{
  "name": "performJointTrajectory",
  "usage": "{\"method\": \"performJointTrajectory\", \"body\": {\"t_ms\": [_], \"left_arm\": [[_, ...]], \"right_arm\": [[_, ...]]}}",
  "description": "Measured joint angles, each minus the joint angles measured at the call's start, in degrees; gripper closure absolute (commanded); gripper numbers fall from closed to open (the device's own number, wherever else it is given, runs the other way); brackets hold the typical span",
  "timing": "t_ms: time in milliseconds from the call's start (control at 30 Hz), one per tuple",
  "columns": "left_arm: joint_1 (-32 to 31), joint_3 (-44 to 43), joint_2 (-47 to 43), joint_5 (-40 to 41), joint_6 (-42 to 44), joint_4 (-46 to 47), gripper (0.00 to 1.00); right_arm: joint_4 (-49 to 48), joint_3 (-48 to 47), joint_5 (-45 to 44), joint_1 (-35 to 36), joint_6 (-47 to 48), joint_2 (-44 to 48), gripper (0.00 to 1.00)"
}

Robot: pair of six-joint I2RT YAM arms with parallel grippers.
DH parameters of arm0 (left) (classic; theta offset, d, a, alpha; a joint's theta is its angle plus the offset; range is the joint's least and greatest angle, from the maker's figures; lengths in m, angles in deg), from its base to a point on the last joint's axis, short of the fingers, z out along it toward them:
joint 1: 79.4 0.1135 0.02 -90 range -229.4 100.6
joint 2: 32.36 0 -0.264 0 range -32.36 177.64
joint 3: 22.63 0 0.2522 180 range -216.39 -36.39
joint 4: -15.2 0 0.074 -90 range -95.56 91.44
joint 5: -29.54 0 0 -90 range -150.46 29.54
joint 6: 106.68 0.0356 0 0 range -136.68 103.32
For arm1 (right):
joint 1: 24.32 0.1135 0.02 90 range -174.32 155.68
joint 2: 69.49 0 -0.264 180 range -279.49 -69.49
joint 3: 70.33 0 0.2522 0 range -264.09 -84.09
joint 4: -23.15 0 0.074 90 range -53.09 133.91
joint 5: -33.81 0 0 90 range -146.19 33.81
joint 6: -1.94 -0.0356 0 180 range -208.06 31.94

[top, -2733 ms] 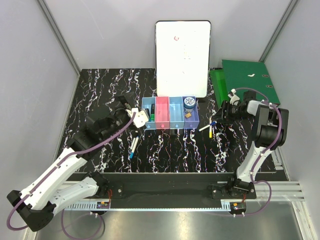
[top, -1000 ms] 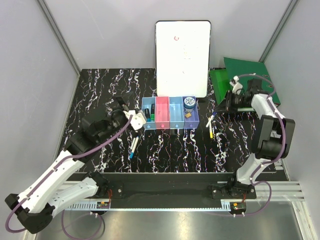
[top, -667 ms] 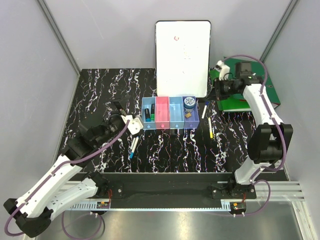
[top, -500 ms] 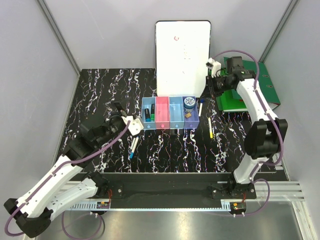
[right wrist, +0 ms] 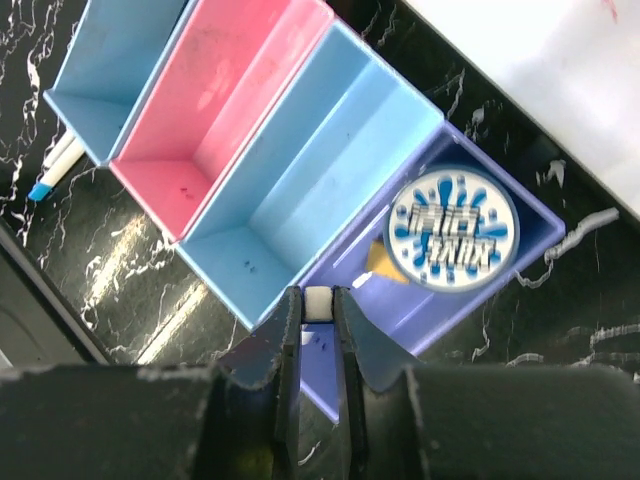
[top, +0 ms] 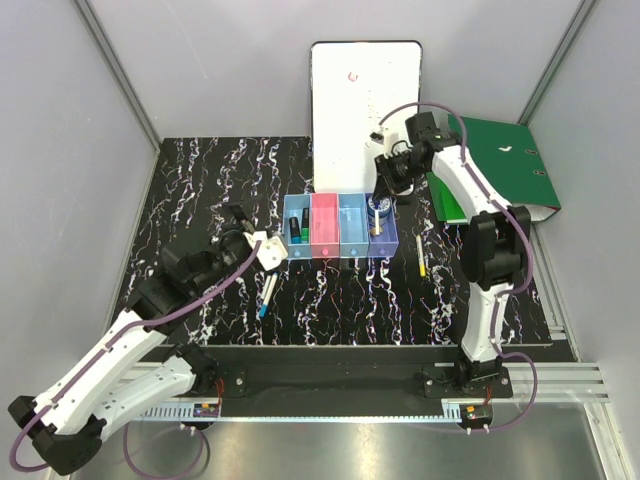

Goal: Sort the stationery into containers
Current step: Place the pen in the storage box.

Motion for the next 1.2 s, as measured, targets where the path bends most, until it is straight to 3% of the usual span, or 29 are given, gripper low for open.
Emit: {"method": "performJointTrajectory", "body": {"t_ms": [300,900,1033,1200], "left_arm": [[0.0,0.7,0.9,0.0,-0.4,0.1,0.01],[0.0,4.4,0.3,0.0,-0.9,1.4,0.01],[0.0,4.4,0.2,0.0,-0.9,1.6,0.01],[0.0,5.3,0.3,0.0,-1.1,2.7,0.01]], "right_arm": [[-0.3,-8.4,-0.6,3.3,-1.1,-6.1,0.92],[-3.6,-6.6,-0.6,6.5,-3.5,-8.0,0.92],[-4.3,-4.5,-1.1,6.5,-3.5,-12.0,0.83],[-4.7,-5.5,-1.2,6.8,-3.8,-14.8,0.51]]}}
